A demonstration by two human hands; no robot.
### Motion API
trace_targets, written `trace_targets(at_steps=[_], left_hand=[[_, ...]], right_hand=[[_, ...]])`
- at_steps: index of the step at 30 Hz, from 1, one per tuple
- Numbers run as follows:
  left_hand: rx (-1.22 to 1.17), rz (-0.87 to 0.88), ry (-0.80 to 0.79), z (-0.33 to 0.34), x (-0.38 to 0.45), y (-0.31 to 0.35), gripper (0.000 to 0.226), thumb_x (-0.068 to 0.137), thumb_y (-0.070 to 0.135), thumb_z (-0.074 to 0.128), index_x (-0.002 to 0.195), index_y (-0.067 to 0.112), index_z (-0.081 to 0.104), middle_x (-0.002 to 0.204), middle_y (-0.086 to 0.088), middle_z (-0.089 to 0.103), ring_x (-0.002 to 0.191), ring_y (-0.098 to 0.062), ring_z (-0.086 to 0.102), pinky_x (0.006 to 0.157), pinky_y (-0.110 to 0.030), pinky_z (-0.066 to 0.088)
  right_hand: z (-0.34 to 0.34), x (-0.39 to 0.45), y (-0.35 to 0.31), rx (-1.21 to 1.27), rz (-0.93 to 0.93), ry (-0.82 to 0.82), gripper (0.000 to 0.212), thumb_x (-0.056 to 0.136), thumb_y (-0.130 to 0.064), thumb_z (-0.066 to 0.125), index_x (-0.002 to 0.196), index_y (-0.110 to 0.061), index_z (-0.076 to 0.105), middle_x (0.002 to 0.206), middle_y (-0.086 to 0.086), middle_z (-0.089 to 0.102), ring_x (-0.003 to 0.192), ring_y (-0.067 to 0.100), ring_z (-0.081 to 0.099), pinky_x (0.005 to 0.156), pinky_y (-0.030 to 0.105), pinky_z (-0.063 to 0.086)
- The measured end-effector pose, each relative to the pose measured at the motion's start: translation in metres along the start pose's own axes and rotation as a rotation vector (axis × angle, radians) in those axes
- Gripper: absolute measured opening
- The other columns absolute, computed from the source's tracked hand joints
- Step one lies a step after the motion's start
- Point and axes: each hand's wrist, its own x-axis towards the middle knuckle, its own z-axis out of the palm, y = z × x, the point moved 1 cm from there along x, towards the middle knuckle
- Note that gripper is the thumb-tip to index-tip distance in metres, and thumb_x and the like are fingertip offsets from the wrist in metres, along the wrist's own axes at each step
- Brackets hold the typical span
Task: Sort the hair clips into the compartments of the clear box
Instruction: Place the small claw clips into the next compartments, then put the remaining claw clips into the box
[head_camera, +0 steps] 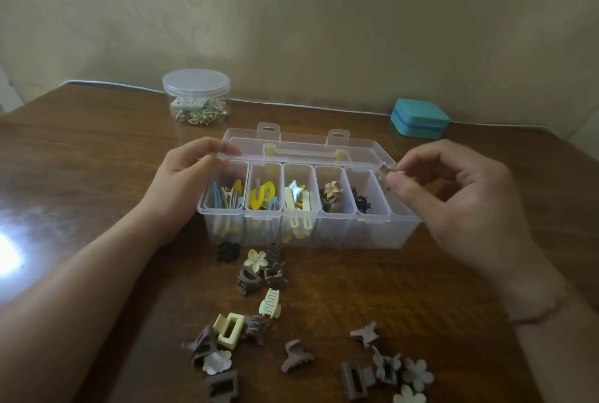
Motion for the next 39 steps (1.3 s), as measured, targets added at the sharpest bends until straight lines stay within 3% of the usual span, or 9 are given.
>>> trace_targets(at_steps=[7,10,14,19,24,28,32,35,39], left_hand=[[0.003,0.0,-0.006,-0.001,0.0,0.0,0.023,0.079,0.022,0.052,0.095,0.019,0.068,0.079,0.002,0.074,0.077,-0.007,0.069,0.078,-0.034,0.047],[0.006,-0.001,-0.006,-0.001,-0.001,0.0,0.023,0.079,0.022,0.051,0.095,0.02,0.068,0.081,0.003,0.075,0.08,-0.008,0.069,0.079,-0.035,0.048],[0.01,0.006,-0.005,-0.001,0.0,-0.001,0.023,0.08,0.022,0.051,0.095,0.019,0.068,0.079,0.003,0.074,0.076,-0.007,0.067,0.078,-0.034,0.047],[0.0,0.001,-0.001,-0.001,0.001,-0.003,0.022,0.08,0.021,0.052,0.094,0.02,0.069,0.078,-0.002,0.074,0.077,-0.012,0.069,0.08,-0.037,0.047],[0.0,0.001,-0.004,-0.001,0.001,-0.002,0.023,0.079,0.021,0.051,0.095,0.018,0.068,0.076,-0.001,0.074,0.074,-0.01,0.068,0.077,-0.034,0.047],[0.008,0.003,0.004,-0.001,0.001,-0.002,0.024,0.079,0.021,0.051,0.095,0.019,0.068,0.076,-0.001,0.074,0.074,-0.01,0.068,0.077,-0.035,0.046],[0.01,-0.004,0.001,-0.001,0.001,-0.002,0.02,0.084,0.017,0.052,0.097,0.02,0.068,0.077,-0.003,0.075,0.077,-0.012,0.069,0.078,-0.035,0.047],[0.01,0.0,0.0,0.0,0.0,-0.002,0.021,0.083,0.019,0.052,0.097,0.02,0.068,0.079,-0.003,0.075,0.079,-0.013,0.07,0.079,-0.036,0.048],[0.006,-0.004,0.004,-0.001,0.001,-0.003,0.023,0.079,0.021,0.052,0.095,0.021,0.069,0.076,-0.002,0.074,0.076,-0.011,0.068,0.08,-0.037,0.046]], right_hand=[[-0.005,-0.003,0.002,-0.053,-0.083,0.038,0.013,0.087,-0.035,0.063,0.087,-0.022,0.067,0.082,-0.015,0.066,0.077,0.008,0.062,0.058,0.012,0.047],[-0.008,-0.01,-0.008,0.077,-0.176,-0.355,0.009,0.085,-0.032,0.063,0.086,-0.024,0.067,0.078,-0.013,0.064,0.07,0.006,0.061,0.055,0.012,0.045],[0.0,-0.017,-0.012,-0.086,-0.157,-0.912,0.015,0.084,-0.038,0.068,0.1,-0.037,0.067,0.089,-0.019,0.065,0.088,0.001,0.063,0.068,0.012,0.047],[0.01,-0.019,-0.014,-0.204,-0.198,-1.083,0.024,0.087,-0.041,0.065,0.111,-0.046,0.063,0.096,-0.018,0.063,0.094,0.002,0.059,0.073,0.021,0.049],[0.011,-0.016,-0.012,-0.162,-0.116,-1.013,0.021,0.091,-0.035,0.063,0.109,-0.041,0.068,0.1,-0.029,0.064,0.103,-0.01,0.056,0.084,0.016,0.047],[0.006,-0.015,-0.01,-0.103,-0.114,-0.947,0.017,0.088,-0.027,0.068,0.101,-0.037,0.071,0.099,-0.024,0.067,0.099,-0.003,0.061,0.08,0.018,0.051],[-0.001,-0.01,-0.012,0.145,-0.128,-0.468,0.013,0.081,-0.014,0.069,0.091,-0.022,0.069,0.09,-0.015,0.068,0.077,-0.003,0.063,0.061,0.007,0.046],[0.001,-0.002,-0.008,0.115,-0.062,-0.11,0.011,0.081,-0.019,0.069,0.089,-0.026,0.068,0.085,-0.011,0.067,0.072,0.008,0.062,0.054,0.011,0.046],[0.01,0.0,0.009,-0.038,0.065,-0.037,0.023,0.083,-0.015,0.071,0.1,-0.031,0.067,0.085,-0.019,0.067,0.075,0.009,0.061,0.056,0.011,0.05]])
